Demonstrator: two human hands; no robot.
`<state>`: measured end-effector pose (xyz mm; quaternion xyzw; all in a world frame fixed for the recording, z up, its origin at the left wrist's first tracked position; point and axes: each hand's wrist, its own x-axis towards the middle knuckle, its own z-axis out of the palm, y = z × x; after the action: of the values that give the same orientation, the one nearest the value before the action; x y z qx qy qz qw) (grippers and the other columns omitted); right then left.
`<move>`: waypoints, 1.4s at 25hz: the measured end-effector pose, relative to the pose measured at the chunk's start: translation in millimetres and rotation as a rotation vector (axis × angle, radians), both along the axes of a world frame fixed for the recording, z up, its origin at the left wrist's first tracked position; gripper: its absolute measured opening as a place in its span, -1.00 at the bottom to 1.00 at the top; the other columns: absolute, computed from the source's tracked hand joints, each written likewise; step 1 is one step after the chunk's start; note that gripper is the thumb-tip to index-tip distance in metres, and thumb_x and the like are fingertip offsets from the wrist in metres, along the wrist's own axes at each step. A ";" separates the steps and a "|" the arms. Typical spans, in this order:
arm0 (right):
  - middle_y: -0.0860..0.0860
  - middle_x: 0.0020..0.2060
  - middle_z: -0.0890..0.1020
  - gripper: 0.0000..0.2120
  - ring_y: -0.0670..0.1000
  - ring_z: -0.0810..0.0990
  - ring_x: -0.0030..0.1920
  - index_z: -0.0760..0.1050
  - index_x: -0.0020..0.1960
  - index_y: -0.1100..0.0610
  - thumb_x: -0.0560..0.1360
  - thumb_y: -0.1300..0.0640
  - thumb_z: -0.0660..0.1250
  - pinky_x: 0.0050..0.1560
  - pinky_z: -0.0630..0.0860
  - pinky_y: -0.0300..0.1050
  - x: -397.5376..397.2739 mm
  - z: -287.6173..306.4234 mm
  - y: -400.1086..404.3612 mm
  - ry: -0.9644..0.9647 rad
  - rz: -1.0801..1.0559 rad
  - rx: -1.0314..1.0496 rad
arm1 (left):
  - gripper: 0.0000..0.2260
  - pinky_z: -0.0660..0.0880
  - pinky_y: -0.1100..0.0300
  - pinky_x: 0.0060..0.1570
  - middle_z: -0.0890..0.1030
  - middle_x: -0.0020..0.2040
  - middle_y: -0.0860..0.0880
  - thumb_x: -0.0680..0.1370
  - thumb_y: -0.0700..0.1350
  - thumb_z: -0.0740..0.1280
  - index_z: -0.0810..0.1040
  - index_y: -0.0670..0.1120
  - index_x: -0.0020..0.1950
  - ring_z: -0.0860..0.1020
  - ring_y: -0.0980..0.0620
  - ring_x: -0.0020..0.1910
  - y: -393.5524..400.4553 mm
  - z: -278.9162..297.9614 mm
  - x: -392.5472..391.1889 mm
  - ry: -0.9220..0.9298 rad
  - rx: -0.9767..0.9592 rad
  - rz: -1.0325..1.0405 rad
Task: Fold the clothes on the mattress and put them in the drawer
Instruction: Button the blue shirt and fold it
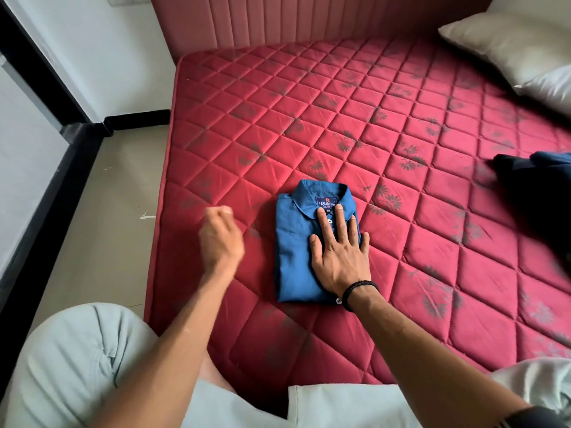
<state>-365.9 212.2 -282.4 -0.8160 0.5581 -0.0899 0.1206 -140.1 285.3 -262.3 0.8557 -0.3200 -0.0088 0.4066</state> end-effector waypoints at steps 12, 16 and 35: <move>0.17 0.01 0.71 -0.29 0.20 0.69 0.03 0.60 0.09 0.24 0.27 -0.35 0.52 -0.01 0.59 0.00 -28.8 41.6 -60.2 -0.497 -0.505 0.493 | -0.38 0.43 0.02 0.27 0.57 0.33 -0.26 0.57 0.26 0.35 0.48 -0.24 0.35 0.52 -0.25 0.33 -22.4 32.7 -87.0 0.483 0.437 -0.256; 0.17 0.00 0.74 -0.48 0.12 0.73 -0.08 0.64 0.17 0.24 0.33 0.00 0.66 0.12 0.66 0.15 -38.1 53.5 -73.3 -0.881 -0.501 1.022 | -0.33 0.59 0.02 0.15 0.64 0.23 -0.17 0.44 0.22 0.54 0.50 -0.22 0.33 0.65 -0.13 0.13 -37.4 30.1 -79.2 0.858 0.287 -0.247; 0.12 0.05 0.71 -0.40 0.10 0.73 -0.05 0.55 0.24 0.33 0.29 0.19 0.69 -0.08 0.70 0.05 -357.1 213.6 -69.1 -1.239 -0.866 0.244 | -0.78 0.63 0.08 0.00 0.72 0.04 -0.15 0.49 -0.08 0.55 0.66 -0.16 0.04 0.68 -0.07 -0.11 -149.1 187.8 -364.3 1.084 0.189 -0.915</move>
<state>-723.0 143.1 -68.8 -0.3057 0.6645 -0.5082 0.4547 -504.4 136.3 -74.5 0.5424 -0.3975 -0.6302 0.3882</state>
